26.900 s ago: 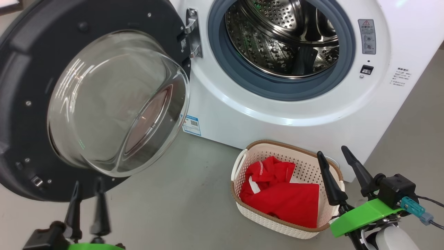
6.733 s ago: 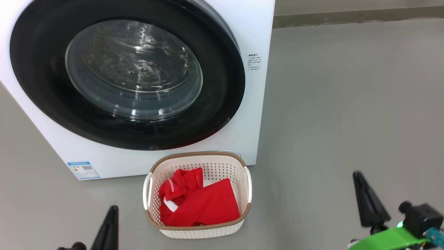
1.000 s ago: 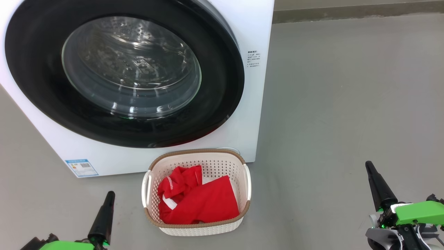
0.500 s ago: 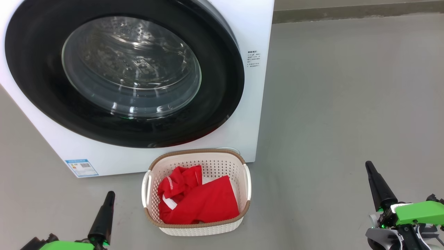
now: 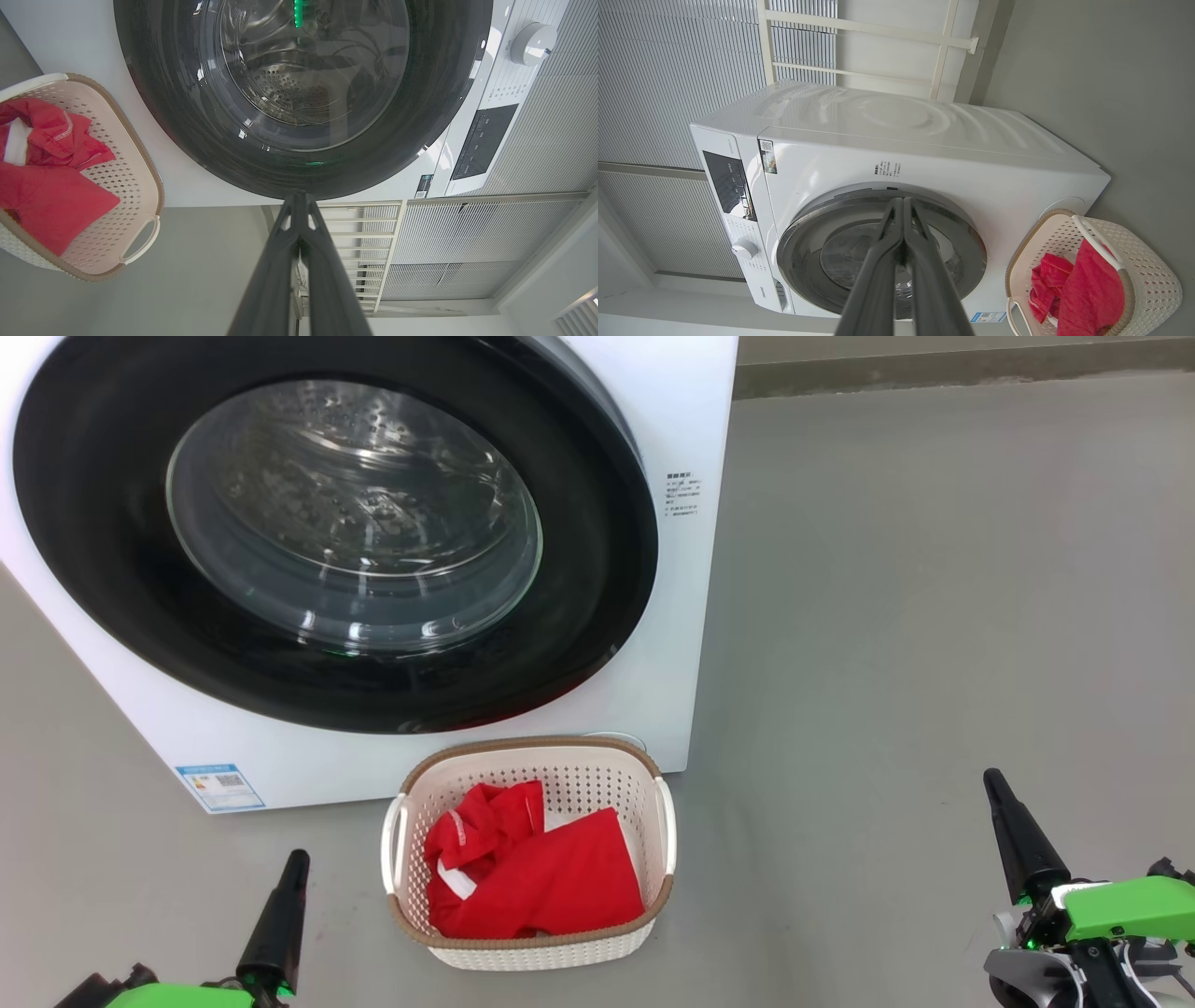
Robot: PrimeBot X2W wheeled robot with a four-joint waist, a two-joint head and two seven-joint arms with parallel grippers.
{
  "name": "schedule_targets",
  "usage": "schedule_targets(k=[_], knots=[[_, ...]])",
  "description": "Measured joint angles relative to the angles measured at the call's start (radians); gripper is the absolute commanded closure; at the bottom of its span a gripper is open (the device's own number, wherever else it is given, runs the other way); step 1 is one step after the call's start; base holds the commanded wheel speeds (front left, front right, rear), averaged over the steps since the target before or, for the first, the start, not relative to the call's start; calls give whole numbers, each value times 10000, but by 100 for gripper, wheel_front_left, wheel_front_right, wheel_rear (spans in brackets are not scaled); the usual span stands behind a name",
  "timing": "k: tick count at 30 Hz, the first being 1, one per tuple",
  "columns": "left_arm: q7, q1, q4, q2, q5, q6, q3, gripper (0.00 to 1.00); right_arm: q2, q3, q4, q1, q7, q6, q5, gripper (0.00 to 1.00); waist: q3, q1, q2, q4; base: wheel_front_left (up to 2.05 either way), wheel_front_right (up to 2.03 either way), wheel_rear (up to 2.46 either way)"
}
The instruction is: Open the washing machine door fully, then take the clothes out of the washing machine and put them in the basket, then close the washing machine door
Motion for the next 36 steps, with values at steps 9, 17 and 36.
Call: schedule_targets(k=[9,17,36], knots=[[0,0,0,0,0,0,0,100,2,-8,0,0,0,0,0,100,0,-1,0,0,0,0,0],[0,0,0,0,0,0,0,100,4,-12,0,0,0,0,0,100,0,0,0,0,0,0,0],[0,0,0,0,0,0,0,100,36,-15,0,0,2,0,0,100,0,0,0,0,0,0,0]])
